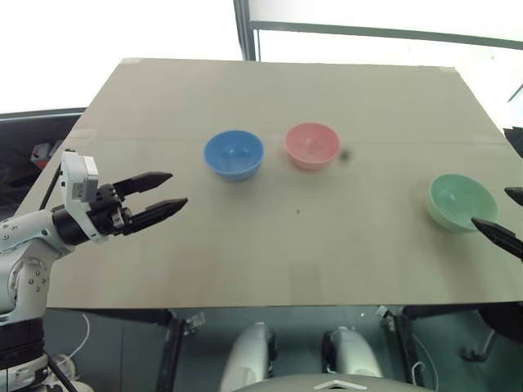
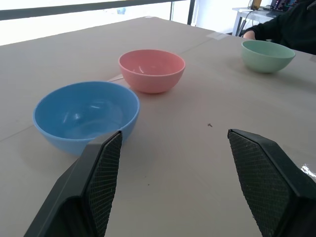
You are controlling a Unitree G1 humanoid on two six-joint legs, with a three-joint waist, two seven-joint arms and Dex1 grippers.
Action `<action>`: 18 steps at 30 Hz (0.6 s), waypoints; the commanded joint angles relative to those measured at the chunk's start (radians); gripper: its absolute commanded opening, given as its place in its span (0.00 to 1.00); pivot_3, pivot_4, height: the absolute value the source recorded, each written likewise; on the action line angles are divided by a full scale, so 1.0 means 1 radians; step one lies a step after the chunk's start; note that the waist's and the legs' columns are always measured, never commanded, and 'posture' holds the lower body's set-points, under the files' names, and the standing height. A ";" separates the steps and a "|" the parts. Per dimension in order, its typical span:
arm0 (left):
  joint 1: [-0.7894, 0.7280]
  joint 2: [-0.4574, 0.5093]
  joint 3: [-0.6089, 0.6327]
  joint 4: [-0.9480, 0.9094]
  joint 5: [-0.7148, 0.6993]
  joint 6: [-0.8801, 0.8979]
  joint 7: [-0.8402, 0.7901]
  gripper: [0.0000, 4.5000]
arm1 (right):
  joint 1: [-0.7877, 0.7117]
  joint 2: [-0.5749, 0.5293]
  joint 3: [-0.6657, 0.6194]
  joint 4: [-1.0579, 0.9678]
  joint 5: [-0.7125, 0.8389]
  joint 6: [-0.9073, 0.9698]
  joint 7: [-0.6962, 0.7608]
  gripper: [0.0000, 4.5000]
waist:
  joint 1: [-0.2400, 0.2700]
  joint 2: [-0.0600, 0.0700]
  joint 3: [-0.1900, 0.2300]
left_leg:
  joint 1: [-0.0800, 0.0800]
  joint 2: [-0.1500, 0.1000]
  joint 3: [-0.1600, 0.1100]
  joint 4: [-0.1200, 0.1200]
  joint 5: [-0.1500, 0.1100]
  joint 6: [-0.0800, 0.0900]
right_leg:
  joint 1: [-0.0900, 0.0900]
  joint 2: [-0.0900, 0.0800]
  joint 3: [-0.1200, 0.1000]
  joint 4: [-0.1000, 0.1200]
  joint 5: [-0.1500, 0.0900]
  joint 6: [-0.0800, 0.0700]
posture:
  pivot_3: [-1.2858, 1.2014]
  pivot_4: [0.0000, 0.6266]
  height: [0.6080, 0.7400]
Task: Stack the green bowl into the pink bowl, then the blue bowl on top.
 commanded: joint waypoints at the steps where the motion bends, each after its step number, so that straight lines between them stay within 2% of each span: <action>1: -0.032 0.027 -0.015 -0.001 0.009 -0.003 -0.015 0.80 | -0.022 -0.003 0.015 -0.036 -0.006 0.002 -0.036 0.96 | 0.000 0.000 0.000 | 0.000 0.000 0.000 0.000 0.000 0.000 | 0.000 0.000 0.000 0.000 0.000 0.000 | 0.52 0.24 1.00; 4: -0.079 0.009 -0.056 0.002 0.010 0.009 0.001 0.80 | -0.074 0.012 0.118 -0.059 -0.079 -0.003 -0.130 0.96 | -0.001 0.000 0.000 | 0.001 0.000 0.000 0.000 0.000 0.000 | 0.000 0.000 0.000 0.001 0.000 0.000 | 0.52 0.24 1.00; 11: -0.111 -0.033 -0.088 -0.040 -0.007 0.035 0.050 0.80 | -0.199 0.010 0.294 -0.066 -0.122 0.004 -0.175 0.96 | -0.001 0.000 0.000 | -0.001 0.000 0.000 0.000 0.000 0.000 | -0.002 0.000 0.000 0.001 0.000 0.000 | 0.52 0.24 1.00; 14: -0.129 -0.062 -0.122 -0.062 -0.001 0.031 0.071 0.80 | -0.382 0.012 0.498 -0.022 -0.198 0.003 -0.183 0.96 | -0.007 0.000 0.000 | -0.001 0.000 0.001 0.001 0.000 0.000 | -0.002 0.000 0.001 0.002 0.000 0.000 | 0.52 0.24 1.00; 17: -0.140 -0.094 -0.167 -0.088 0.007 0.025 0.079 0.80 | -0.588 0.082 0.671 0.084 -0.253 0.020 -0.187 0.96 | -0.016 0.000 0.000 | 0.000 0.000 0.001 0.002 0.000 0.000 | -0.002 0.001 0.001 0.004 0.000 0.000 | 0.52 0.24 1.00; 18: -0.138 -0.104 -0.190 -0.101 0.012 0.018 0.068 0.80 | -0.675 0.116 0.758 0.156 -0.329 -0.023 -0.190 0.96 | -0.019 0.000 0.001 | 0.001 0.000 0.001 0.003 0.000 0.000 | -0.001 0.001 0.001 0.004 0.000 0.000 | 0.52 0.24 1.00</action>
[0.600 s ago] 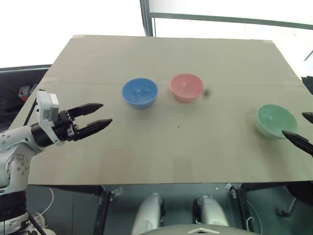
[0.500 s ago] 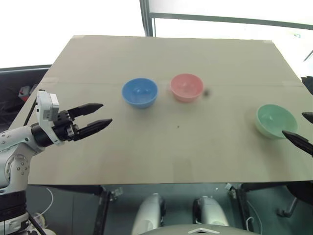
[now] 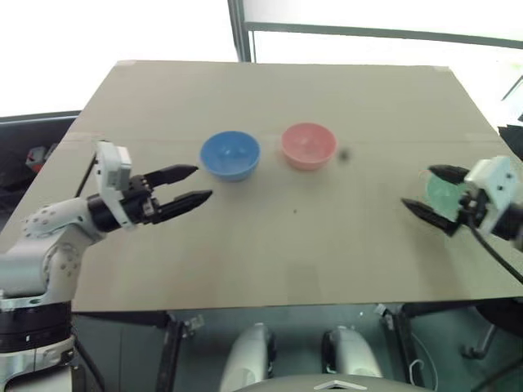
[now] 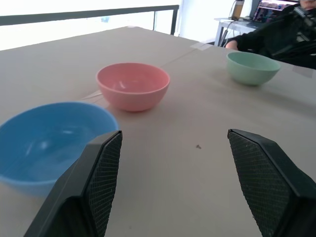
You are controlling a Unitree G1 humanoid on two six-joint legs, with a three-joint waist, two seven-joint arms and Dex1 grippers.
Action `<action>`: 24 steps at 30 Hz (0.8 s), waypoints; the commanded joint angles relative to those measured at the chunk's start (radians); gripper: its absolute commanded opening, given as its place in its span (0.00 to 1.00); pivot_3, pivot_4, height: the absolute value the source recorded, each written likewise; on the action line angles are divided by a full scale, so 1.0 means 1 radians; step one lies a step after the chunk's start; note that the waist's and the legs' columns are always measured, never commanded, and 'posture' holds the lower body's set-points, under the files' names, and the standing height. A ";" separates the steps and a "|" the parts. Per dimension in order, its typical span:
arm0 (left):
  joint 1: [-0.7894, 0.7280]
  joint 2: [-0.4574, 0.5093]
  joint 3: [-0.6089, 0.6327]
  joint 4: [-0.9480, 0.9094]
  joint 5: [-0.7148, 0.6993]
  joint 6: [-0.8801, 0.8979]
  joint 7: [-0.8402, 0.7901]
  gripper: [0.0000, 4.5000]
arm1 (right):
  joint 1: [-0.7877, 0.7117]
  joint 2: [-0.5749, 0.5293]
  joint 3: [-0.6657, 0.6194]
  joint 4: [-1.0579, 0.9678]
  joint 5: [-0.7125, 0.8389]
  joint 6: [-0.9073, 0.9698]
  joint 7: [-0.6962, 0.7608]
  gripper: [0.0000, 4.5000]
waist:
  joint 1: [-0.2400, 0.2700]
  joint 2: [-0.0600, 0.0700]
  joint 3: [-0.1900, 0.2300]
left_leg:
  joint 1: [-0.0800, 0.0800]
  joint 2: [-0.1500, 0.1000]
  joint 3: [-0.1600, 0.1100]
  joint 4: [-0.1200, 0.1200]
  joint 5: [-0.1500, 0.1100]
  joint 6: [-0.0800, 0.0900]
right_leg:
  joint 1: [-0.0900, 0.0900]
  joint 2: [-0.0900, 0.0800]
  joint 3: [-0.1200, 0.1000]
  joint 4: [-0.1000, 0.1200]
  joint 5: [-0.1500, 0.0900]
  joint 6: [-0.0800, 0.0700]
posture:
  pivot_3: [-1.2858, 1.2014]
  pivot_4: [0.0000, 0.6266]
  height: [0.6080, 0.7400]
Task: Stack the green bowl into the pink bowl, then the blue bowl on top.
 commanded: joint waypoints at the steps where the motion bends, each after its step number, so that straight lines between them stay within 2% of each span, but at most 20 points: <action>1: -0.003 -0.026 -0.060 -0.066 0.021 -0.036 -0.012 0.80 | -0.228 0.084 0.237 0.195 -0.191 -0.094 -0.007 0.96 | -0.005 0.000 0.000 | 0.000 0.000 0.000 0.000 0.000 0.000 | 0.000 0.000 0.000 0.000 0.000 0.000 | 0.52 0.24 1.00; 4: 0.014 -0.048 -0.093 -0.093 0.035 -0.044 0.004 0.80 | -0.444 0.206 0.413 0.468 -0.358 -0.232 -0.009 0.96 | -0.015 0.000 0.000 | -0.002 -0.001 0.000 0.000 0.000 0.000 | -0.002 0.000 0.000 0.000 0.000 0.000 | 0.52 0.24 1.00; 10: 0.079 -0.056 -0.084 -0.153 0.043 -0.062 0.025 0.80 | -0.707 0.374 0.597 0.990 -0.579 -0.554 -0.030 0.96 | -0.012 0.000 0.003 | -0.006 -0.002 -0.001 -0.005 0.000 0.000 | -0.005 0.000 -0.002 -0.002 0.000 0.000 | 0.52 0.24 1.00; 14: 0.127 -0.052 -0.051 -0.191 0.033 -0.060 0.049 0.80 | -0.800 0.424 0.623 1.197 -0.650 -0.684 -0.062 0.71 | -0.015 0.000 0.004 | -0.007 -0.003 -0.002 -0.005 0.000 -0.001 | -0.003 -0.001 -0.004 -0.004 0.000 0.000 | 0.52 0.24 1.00; 20: 0.187 -0.062 -0.024 -0.237 0.018 -0.059 0.085 0.80 | -0.869 0.447 0.624 1.321 -0.720 -0.806 -0.089 0.07 | -0.019 0.001 0.005 | -0.004 -0.002 -0.003 -0.004 0.002 -0.004 | -0.002 0.000 -0.005 -0.004 0.000 0.000 | 0.52 0.24 1.00; 21: 0.193 -0.063 -0.024 -0.236 0.019 -0.063 0.085 0.80 | -0.874 0.446 0.624 1.325 -0.729 -0.815 -0.086 0.02 | -0.020 0.001 0.005 | -0.004 -0.001 -0.003 -0.004 0.003 -0.004 | -0.002 0.000 -0.005 -0.004 0.000 0.000 | 0.52 0.24 1.00; 24: 0.198 -0.066 -0.025 -0.230 0.020 -0.070 0.087 0.80 | -0.881 0.437 0.612 1.306 -0.739 -0.827 -0.074 0.02 | -0.025 0.001 0.005 | -0.003 0.000 -0.003 -0.004 0.004 -0.006 | -0.003 0.002 -0.004 -0.001 0.000 0.000 | 0.52 0.24 1.00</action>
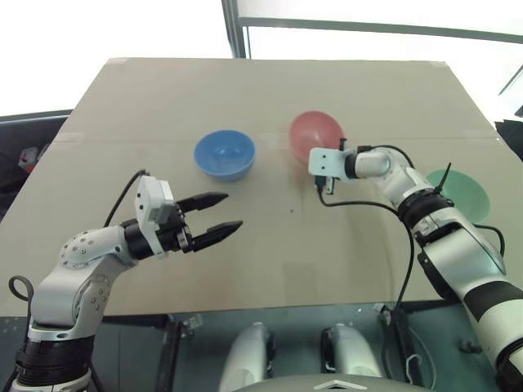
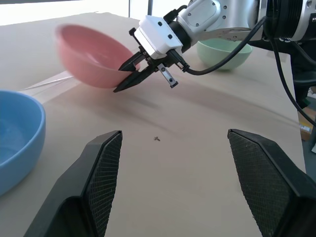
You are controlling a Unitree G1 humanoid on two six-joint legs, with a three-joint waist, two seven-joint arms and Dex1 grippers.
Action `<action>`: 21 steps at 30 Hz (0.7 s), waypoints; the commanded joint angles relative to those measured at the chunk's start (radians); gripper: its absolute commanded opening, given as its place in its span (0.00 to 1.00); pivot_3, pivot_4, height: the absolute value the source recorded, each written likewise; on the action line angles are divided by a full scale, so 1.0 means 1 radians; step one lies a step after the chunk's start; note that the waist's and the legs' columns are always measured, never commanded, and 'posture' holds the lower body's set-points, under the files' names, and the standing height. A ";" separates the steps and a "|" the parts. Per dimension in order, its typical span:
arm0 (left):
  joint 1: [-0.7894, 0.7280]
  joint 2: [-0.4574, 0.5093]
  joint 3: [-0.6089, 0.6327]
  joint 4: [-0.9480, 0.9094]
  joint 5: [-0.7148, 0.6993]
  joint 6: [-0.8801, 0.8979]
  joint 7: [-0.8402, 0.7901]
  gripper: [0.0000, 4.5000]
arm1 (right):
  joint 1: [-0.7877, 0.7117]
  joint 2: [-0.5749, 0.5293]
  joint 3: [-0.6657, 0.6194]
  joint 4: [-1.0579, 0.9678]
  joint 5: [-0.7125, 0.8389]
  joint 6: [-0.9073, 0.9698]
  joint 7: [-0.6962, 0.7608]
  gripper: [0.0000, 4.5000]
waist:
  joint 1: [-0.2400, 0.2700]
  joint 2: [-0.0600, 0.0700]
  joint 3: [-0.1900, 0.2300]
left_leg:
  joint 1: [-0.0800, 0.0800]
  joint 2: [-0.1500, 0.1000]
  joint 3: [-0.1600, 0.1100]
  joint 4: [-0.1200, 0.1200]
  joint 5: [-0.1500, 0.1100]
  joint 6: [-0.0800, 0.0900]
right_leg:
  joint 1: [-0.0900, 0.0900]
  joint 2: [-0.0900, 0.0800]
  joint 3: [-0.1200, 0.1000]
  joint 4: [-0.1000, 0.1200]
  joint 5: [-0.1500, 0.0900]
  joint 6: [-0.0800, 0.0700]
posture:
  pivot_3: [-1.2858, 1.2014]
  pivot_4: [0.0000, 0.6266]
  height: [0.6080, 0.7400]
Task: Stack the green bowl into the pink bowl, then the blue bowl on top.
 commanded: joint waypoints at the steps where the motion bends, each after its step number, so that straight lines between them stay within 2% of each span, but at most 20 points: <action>1: 0.001 -0.004 0.025 -0.019 -0.009 -0.026 0.001 0.80 | -0.021 -0.013 -0.051 -0.083 0.053 0.014 0.080 0.02 | -0.005 0.000 0.000 | 0.000 0.000 0.000 0.000 0.000 0.000 | 0.000 0.000 0.000 0.000 0.000 0.000 | 0.52 0.24 1.00; 4: -0.003 -0.007 0.015 0.006 -0.002 -0.034 -0.009 0.80 | 0.088 -0.062 -0.105 -0.343 0.203 0.190 0.304 0.02 | -0.008 0.000 0.000 | 0.000 0.001 0.000 0.000 0.000 0.000 | 0.000 0.000 0.000 0.001 0.000 0.000 | 0.52 0.24 1.00; 7: -0.001 -0.010 0.013 0.014 -0.010 -0.037 -0.023 0.80 | 0.228 -0.155 -0.107 -0.664 0.260 0.389 0.432 0.02 | 0.001 0.000 0.000 | -0.001 0.001 -0.002 -0.001 0.000 0.000 | 0.001 0.000 -0.001 0.000 0.000 0.000 | 0.52 0.24 1.00; 10: 0.000 -0.005 0.009 0.021 -0.007 -0.055 -0.050 0.80 | 0.361 -0.236 -0.112 -0.954 0.287 0.583 0.480 0.02 | 0.013 0.000 0.000 | -0.002 0.001 -0.002 -0.001 0.000 0.000 | 0.001 -0.001 -0.002 0.000 0.000 0.000 | 0.52 0.24 1.00; 15: -0.009 -0.001 0.010 0.036 0.003 -0.061 -0.049 0.80 | 0.435 -0.259 -0.091 -1.094 0.271 0.723 0.460 0.02 | 0.008 0.000 0.000 | 0.002 0.001 0.000 0.001 0.000 0.000 | 0.001 0.000 0.000 0.001 0.000 0.000 | 0.52 0.24 1.00; 16: -0.011 0.001 0.008 0.039 0.008 -0.064 -0.051 0.80 | 0.440 -0.257 -0.087 -1.105 0.267 0.735 0.455 0.17 | 0.008 0.000 0.000 | 0.002 0.002 0.000 0.001 0.000 0.000 | 0.001 0.000 0.000 0.001 0.000 0.000 | 0.52 0.24 1.00; 17: -0.011 0.003 0.007 0.041 0.011 -0.066 -0.052 0.80 | 0.443 -0.256 -0.083 -1.113 0.264 0.743 0.452 0.21 | 0.010 0.000 0.000 | 0.002 0.002 0.000 0.001 0.000 0.000 | 0.001 0.000 0.000 0.002 0.000 0.000 | 0.52 0.24 1.00; 21: -0.024 0.004 0.008 0.048 0.017 -0.067 -0.050 0.80 | 0.469 -0.234 -0.117 -1.181 0.290 0.818 0.398 0.56 | 0.014 -0.001 0.000 | 0.001 0.001 -0.001 0.001 0.000 0.000 | 0.001 0.000 0.000 0.001 0.000 0.000 | 0.52 0.24 1.00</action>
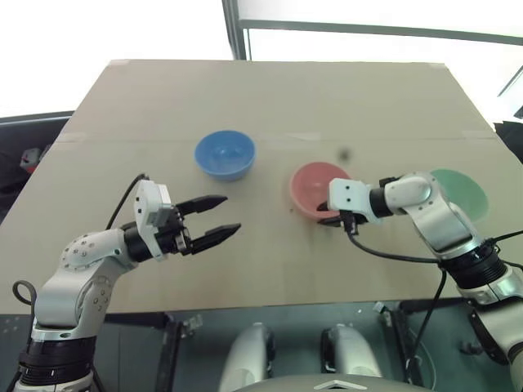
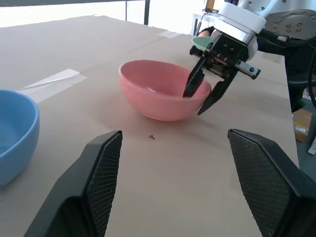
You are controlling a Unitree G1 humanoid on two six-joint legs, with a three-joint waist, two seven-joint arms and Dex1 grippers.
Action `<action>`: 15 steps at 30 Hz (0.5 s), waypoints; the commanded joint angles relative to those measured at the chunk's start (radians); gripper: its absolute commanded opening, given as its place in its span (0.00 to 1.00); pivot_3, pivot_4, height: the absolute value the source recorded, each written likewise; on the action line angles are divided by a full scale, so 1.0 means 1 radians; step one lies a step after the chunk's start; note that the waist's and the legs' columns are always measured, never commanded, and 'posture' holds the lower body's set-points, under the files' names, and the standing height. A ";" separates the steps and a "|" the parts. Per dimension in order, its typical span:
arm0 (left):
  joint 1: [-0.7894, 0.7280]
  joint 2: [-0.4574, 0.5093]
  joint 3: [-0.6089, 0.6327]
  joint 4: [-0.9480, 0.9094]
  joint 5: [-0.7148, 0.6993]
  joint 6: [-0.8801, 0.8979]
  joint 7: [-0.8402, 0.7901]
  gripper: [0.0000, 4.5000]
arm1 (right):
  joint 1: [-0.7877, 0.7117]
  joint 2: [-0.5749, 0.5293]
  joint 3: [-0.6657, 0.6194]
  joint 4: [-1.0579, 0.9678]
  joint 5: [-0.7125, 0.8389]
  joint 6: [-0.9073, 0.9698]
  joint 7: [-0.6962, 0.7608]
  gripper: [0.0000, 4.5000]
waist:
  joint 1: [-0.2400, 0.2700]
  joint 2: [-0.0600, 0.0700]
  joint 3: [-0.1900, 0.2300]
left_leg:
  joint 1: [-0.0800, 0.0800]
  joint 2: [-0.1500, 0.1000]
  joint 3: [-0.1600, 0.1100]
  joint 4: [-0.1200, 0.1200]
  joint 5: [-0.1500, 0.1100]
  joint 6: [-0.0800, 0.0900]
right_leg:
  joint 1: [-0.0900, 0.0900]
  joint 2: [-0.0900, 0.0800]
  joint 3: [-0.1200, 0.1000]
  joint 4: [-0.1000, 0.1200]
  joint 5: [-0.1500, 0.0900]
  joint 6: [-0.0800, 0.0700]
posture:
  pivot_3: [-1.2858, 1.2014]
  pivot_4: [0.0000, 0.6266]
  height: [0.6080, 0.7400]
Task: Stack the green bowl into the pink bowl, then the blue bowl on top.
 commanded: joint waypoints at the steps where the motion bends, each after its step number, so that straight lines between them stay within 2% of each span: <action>1: -0.018 0.012 0.016 -0.008 0.002 -0.020 -0.004 0.80 | 0.015 0.019 -0.074 -0.107 0.045 0.085 -0.060 0.64 | 0.001 0.000 0.000 | -0.001 0.000 0.000 0.000 0.000 0.000 | 0.000 0.000 0.000 0.000 0.000 0.000 | 0.52 0.24 1.00; 2: -0.018 0.013 0.017 -0.012 0.000 -0.019 -0.004 0.80 | 0.027 0.015 -0.109 -0.142 0.072 0.111 -0.068 0.71 | 0.003 0.000 0.000 | -0.002 0.000 0.000 0.000 0.000 0.000 | -0.001 0.000 0.000 0.000 0.000 0.000 | 0.52 0.24 1.00; 5: -0.011 0.026 0.005 -0.042 0.004 -0.025 -0.025 0.80 | 0.084 -0.042 -0.262 -0.245 0.129 0.226 -0.114 0.71 | 0.010 0.000 0.000 | -0.004 -0.001 -0.001 0.000 0.000 0.001 | -0.001 -0.001 -0.001 0.000 0.000 0.000 | 0.52 0.24 1.00; 9: -0.052 0.042 -0.047 -0.079 -0.067 -0.004 -0.140 0.80 | 0.245 -0.173 -0.455 -0.335 0.131 0.330 -0.183 0.71 | 0.031 -0.001 0.000 | -0.004 -0.003 -0.001 0.000 -0.001 0.002 | 0.000 -0.003 -0.002 -0.002 0.000 0.000 | 0.52 0.24 1.00; 12: -0.094 0.060 -0.100 -0.069 -0.068 -0.010 -0.231 0.80 | 0.328 -0.198 -0.530 -0.374 0.150 0.403 -0.236 0.71 | 0.025 -0.001 0.000 | -0.002 -0.002 0.000 0.000 -0.001 0.002 | 0.001 -0.002 -0.001 -0.003 0.000 0.000 | 0.52 0.24 1.00; 15: -0.212 0.037 -0.169 0.005 -0.040 -0.034 -0.297 0.80 | 0.392 -0.211 -0.550 -0.381 0.069 0.471 -0.365 0.71 | 0.020 0.000 0.000 | 0.001 -0.001 0.002 0.001 -0.001 0.002 | 0.001 0.000 0.001 0.000 0.000 0.000 | 0.52 0.24 1.00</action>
